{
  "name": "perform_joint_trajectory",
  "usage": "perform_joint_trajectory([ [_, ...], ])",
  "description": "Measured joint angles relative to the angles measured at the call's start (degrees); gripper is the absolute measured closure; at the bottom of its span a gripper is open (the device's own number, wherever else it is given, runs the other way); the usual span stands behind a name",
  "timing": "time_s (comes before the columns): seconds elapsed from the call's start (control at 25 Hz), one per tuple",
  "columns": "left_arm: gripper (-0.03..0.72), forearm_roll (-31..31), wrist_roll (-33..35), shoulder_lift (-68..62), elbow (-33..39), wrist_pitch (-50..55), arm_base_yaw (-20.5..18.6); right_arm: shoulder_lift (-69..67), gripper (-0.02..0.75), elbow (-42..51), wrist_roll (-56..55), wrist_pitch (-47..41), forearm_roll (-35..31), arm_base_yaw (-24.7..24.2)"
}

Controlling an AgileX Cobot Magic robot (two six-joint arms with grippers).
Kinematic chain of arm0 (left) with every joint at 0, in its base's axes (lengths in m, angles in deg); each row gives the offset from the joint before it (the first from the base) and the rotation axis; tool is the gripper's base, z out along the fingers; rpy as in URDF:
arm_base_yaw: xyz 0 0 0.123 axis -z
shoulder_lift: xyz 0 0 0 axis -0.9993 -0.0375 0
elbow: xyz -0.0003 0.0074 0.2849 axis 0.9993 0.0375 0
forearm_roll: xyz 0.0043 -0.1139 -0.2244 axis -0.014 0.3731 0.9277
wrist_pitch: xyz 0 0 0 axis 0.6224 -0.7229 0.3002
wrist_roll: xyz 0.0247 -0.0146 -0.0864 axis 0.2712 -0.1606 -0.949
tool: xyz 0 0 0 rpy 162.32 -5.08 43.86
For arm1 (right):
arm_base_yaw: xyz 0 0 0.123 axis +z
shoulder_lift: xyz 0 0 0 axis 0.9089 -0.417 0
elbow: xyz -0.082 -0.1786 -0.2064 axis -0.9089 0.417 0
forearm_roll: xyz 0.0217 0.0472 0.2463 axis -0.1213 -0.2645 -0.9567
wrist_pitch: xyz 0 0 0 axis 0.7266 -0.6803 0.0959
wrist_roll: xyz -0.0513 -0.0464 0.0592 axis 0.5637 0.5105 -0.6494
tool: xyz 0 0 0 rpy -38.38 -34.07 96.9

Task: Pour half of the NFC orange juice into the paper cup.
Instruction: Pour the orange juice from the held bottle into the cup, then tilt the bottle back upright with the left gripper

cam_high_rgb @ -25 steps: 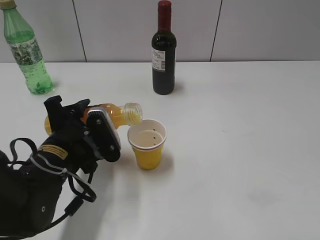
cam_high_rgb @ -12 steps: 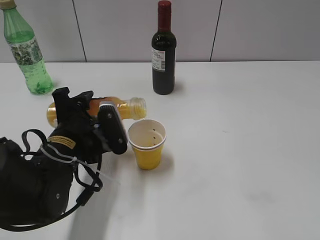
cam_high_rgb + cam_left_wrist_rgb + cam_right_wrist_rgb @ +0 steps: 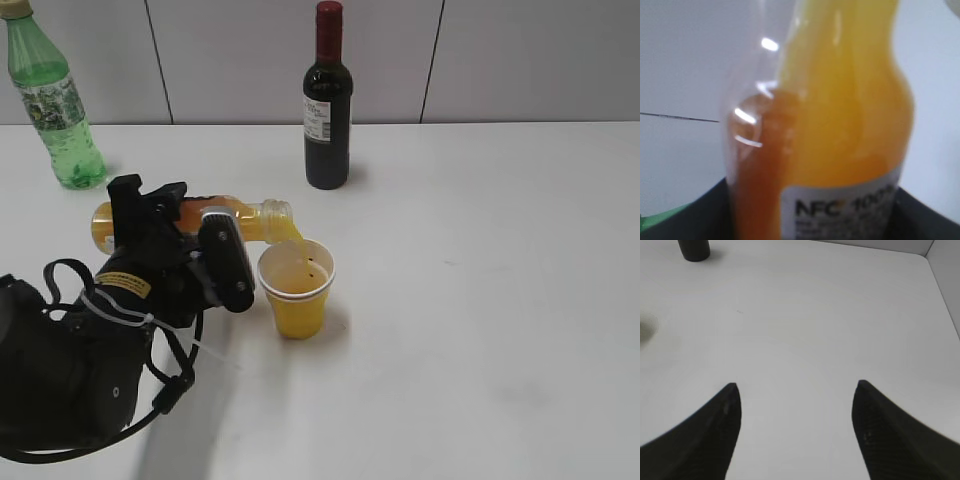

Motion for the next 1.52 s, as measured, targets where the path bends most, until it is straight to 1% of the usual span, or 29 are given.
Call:
perform_joint_trajectory([
  [0.44,0.222,2.3,0.9,0.0,0.0,0.0,0.0,0.0,0.211,0.0,0.0,0.0,0.0,0.0],
  [0.76,0.222,2.5,2.7,0.0,0.0,0.0,0.0,0.0,0.211,0.0,0.0,0.0,0.0,0.0],
  [1.52,0.222,2.5,3.3,0.0,0.0,-0.2,0.0,0.0,0.211,0.0,0.0,0.0,0.0,0.0],
])
